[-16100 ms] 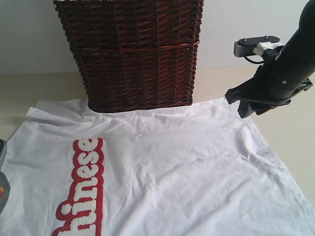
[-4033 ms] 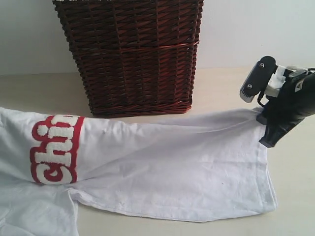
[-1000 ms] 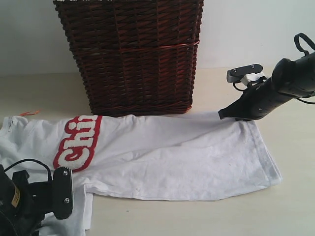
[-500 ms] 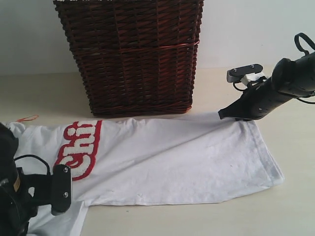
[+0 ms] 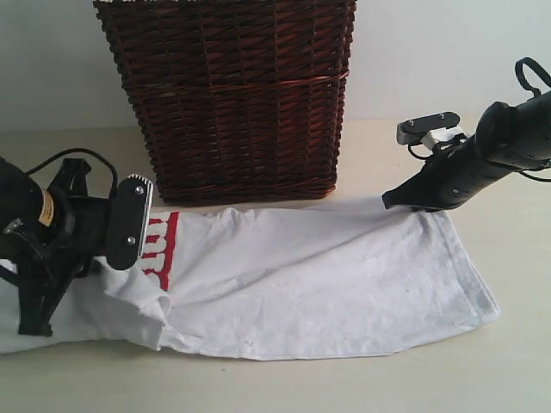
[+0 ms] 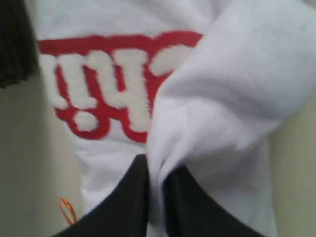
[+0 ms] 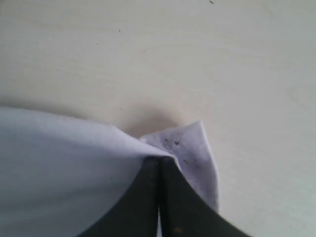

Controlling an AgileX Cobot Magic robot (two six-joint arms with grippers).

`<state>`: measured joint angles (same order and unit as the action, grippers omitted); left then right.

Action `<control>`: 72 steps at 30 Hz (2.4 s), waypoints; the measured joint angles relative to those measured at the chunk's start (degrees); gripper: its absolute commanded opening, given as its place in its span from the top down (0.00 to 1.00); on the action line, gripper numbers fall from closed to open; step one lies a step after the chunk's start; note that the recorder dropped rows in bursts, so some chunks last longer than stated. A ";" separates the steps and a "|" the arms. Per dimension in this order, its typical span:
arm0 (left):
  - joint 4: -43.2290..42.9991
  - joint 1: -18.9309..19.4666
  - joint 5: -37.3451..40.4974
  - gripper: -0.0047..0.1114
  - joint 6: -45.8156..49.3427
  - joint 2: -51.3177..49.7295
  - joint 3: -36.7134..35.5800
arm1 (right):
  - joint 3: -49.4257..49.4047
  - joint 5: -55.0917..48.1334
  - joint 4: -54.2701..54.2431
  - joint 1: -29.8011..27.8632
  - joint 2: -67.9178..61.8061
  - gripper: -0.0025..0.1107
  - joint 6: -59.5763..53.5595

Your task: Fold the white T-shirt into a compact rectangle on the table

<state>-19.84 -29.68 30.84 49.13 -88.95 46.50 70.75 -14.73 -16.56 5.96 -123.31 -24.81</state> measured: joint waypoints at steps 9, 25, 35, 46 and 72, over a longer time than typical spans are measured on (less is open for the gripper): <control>-0.85 5.83 -16.64 0.48 0.11 -7.53 0.13 | 0.00 -0.09 0.48 0.00 0.00 0.98 -1.15; 14.90 8.17 -11.06 0.96 -11.26 -6.63 0.13 | 0.00 -0.24 0.58 0.00 0.00 0.98 -1.49; 16.63 8.17 -18.53 0.85 -14.05 -15.69 0.13 | 0.00 -0.24 0.69 0.00 0.00 0.98 -1.49; 16.67 9.18 -15.78 0.50 -21.12 -9.86 3.30 | 0.00 -0.24 0.69 0.00 0.00 0.84 -1.49; 21.38 35.07 -6.94 0.37 -42.14 -17.98 9.03 | -1.17 -13.04 -11.62 -0.41 24.61 0.46 1.72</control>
<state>1.55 5.39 23.91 6.99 -106.93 55.53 69.58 -27.77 -28.17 5.56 -98.70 -23.09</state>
